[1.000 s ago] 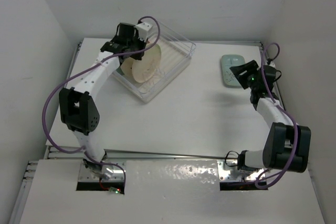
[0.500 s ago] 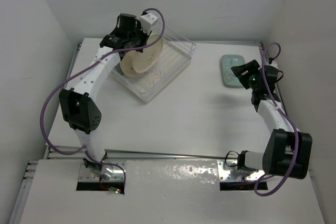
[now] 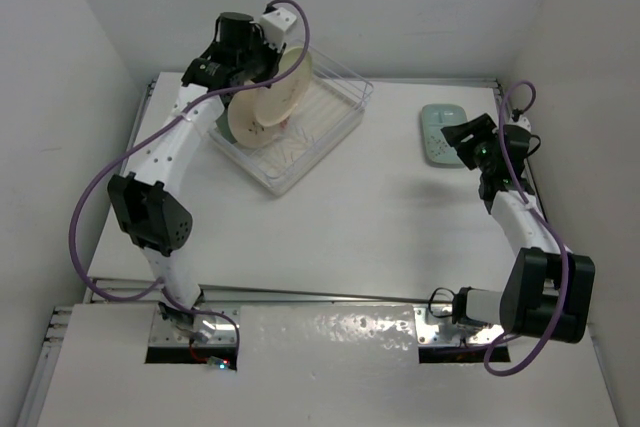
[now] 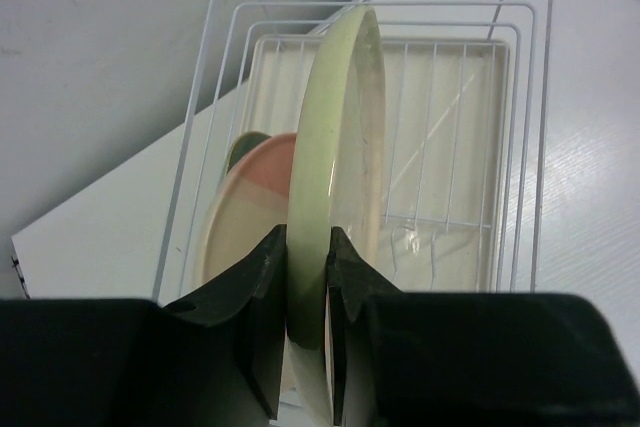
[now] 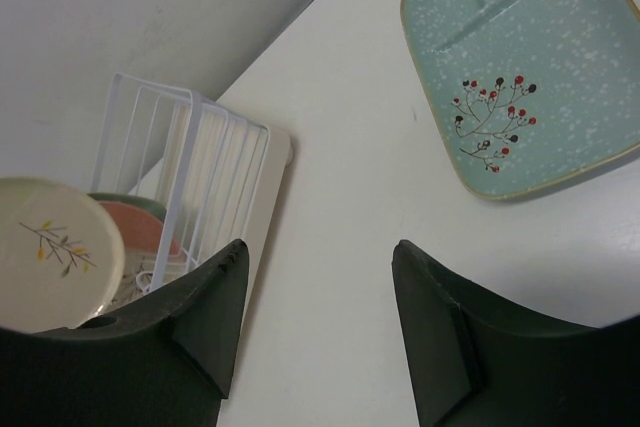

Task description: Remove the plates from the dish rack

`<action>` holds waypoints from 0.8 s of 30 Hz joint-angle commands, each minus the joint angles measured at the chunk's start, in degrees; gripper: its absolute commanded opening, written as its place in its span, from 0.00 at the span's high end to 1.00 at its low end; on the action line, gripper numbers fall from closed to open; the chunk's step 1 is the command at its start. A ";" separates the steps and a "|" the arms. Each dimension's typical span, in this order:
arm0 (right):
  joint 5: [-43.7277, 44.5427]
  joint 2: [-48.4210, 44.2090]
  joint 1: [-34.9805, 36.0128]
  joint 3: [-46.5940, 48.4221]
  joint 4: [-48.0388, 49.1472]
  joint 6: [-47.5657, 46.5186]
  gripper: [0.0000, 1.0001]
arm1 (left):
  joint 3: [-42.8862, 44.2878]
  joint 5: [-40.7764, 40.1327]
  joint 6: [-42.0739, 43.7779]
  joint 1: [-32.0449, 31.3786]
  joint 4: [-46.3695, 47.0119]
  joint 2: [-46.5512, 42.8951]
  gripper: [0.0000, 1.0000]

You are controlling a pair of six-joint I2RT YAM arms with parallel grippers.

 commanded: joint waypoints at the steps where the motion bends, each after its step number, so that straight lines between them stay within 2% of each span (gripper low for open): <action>1: 0.89 -0.35 0.11 0.33 2.02 -0.52 0.41 | 2.50 0.20 -1.14 -0.46 6.77 -4.73 1.00; 5: 0.45 0.09 0.11 1.47 1.76 -0.96 0.41 | 5.13 3.88 -3.87 -0.63 7.47 -4.99 1.00; 9: 0.10 0.18 0.20 2.26 -0.43 -2.71 0.41 | 7.33 4.41 -1.41 -4.41 6.77 -5.43 1.00; 12: -3.92 1.23 0.72 5.16 -4.46 -10.34 0.42 | 9.00 8.09 -2.73 -5.55 5.98 -4.91 1.00; 15: -8.41 2.81 3.26 12.08 -11.59 -27.00 0.40 | 9.44 10.90 -2.65 -6.52 4.49 -4.56 1.00; 16: -9.38 3.51 5.01 13.33 -13.52 -29.85 0.39 | 9.18 11.96 -1.60 -6.70 3.44 -4.47 1.00; 18: -14.98 4.04 6.61 15.79 -13.19 -36.34 0.36 | 8.48 16.08 0.25 -6.96 2.03 -4.73 1.00; 21: -22.54 5.27 8.80 17.12 -7.40 -38.49 0.28 | 4.98 20.49 4.29 -7.22 0.09 -5.61 1.00; 24: -24.77 7.02 10.30 18.60 -3.70 -40.41 0.25 | 3.38 23.82 6.49 -7.40 -1.49 -6.49 1.00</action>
